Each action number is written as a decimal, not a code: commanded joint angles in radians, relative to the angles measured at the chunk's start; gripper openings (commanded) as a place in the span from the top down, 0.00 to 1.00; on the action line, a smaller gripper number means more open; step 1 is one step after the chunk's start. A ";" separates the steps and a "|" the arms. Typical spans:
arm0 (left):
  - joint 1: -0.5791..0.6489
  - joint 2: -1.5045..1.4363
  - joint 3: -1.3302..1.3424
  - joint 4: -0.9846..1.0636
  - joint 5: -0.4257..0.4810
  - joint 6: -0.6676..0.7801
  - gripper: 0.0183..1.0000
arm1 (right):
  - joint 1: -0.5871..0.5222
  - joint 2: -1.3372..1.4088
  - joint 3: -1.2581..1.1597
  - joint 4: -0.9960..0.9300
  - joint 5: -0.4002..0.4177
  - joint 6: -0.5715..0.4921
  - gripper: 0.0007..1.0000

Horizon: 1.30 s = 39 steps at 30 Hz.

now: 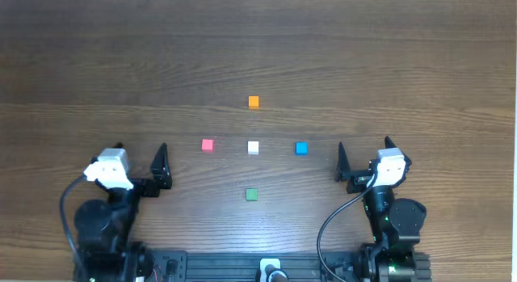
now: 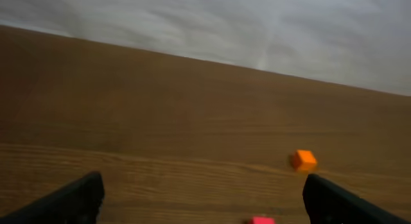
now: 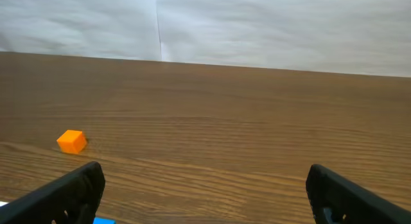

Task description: Stack Cubes

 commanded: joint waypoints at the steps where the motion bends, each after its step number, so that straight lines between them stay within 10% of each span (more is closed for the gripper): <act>1: -0.032 0.150 0.194 -0.045 0.024 -0.014 0.00 | 0.006 0.003 -0.005 -0.005 0.010 0.010 0.01; 14: -0.158 1.019 0.737 -0.308 0.083 -0.048 0.00 | 0.006 0.003 -0.005 -0.004 0.010 0.010 0.01; 39: -0.420 1.617 0.770 -0.297 -0.155 -0.280 0.00 | 0.006 0.003 -0.005 -0.005 0.010 0.010 0.01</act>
